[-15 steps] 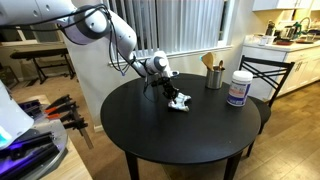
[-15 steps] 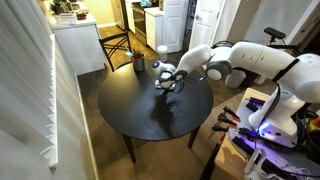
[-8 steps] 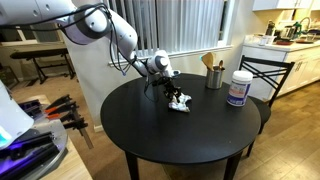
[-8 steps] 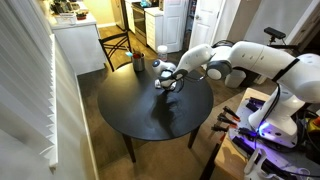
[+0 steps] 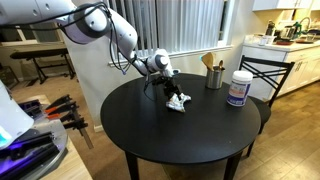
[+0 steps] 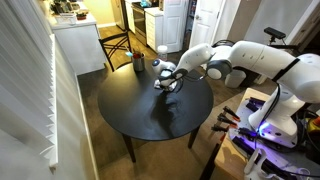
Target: Clean the table
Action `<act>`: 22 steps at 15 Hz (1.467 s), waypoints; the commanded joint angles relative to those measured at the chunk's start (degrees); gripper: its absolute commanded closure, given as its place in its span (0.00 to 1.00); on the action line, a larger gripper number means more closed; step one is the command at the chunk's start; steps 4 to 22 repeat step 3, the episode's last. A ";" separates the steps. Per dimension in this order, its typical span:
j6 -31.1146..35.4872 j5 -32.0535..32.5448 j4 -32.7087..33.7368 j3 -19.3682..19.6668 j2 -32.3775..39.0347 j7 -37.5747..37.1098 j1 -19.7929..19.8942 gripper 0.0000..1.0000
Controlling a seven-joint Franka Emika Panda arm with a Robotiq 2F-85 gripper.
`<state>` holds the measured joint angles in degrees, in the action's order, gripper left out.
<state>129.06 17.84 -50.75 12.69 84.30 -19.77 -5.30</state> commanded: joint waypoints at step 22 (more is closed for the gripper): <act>-0.09 -0.57 0.18 0.40 -0.35 -1.35 -0.20 0.00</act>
